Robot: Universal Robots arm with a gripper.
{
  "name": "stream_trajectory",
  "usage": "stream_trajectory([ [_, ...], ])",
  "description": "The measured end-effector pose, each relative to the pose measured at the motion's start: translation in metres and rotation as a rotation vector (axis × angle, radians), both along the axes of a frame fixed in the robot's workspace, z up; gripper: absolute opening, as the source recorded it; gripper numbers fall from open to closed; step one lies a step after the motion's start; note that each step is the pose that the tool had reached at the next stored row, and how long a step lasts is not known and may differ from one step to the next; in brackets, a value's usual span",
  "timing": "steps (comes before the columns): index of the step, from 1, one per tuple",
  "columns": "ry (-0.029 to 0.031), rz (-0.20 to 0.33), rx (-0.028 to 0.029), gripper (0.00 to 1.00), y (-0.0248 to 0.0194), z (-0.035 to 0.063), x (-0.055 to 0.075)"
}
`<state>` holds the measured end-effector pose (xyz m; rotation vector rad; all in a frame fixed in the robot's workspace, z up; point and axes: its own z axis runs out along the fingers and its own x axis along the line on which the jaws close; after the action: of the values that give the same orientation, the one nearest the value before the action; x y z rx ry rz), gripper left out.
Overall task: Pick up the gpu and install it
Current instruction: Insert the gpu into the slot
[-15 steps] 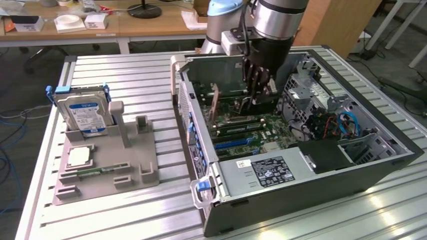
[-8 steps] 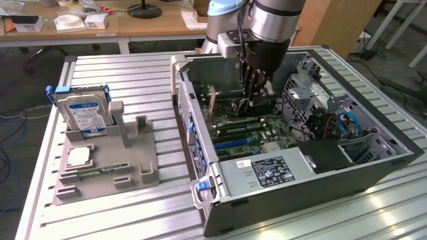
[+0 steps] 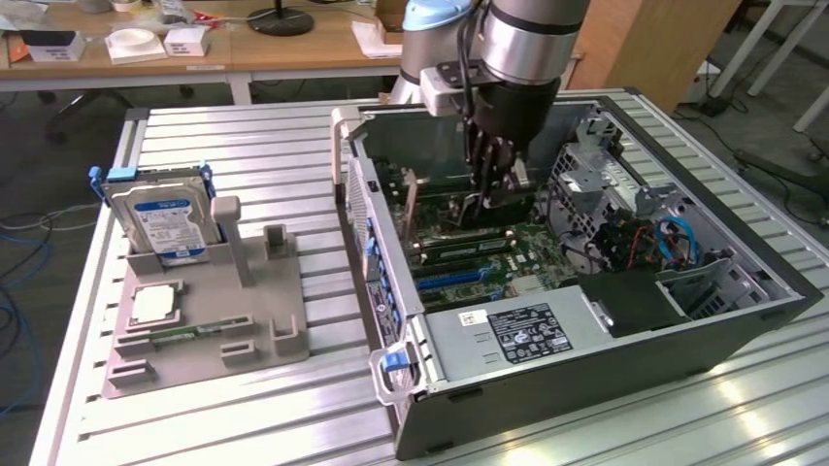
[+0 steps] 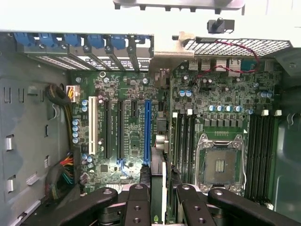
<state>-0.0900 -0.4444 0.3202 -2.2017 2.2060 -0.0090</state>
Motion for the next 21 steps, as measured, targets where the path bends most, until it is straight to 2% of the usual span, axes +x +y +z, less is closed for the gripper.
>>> stream_trajectory([
  [5,-0.0033,0.0,-0.0002,0.26,-0.001,-0.0012,0.0],
  [8,-0.0129,0.0,-0.0001,0.26,-0.001,-0.0021,-0.001],
  [10,-0.0166,0.0,-0.0001,0.26,-0.0011,-0.0026,-0.001],
  [21,-0.0172,0.0,0.0,0.26,-0.0015,-0.0123,-0.003],
])
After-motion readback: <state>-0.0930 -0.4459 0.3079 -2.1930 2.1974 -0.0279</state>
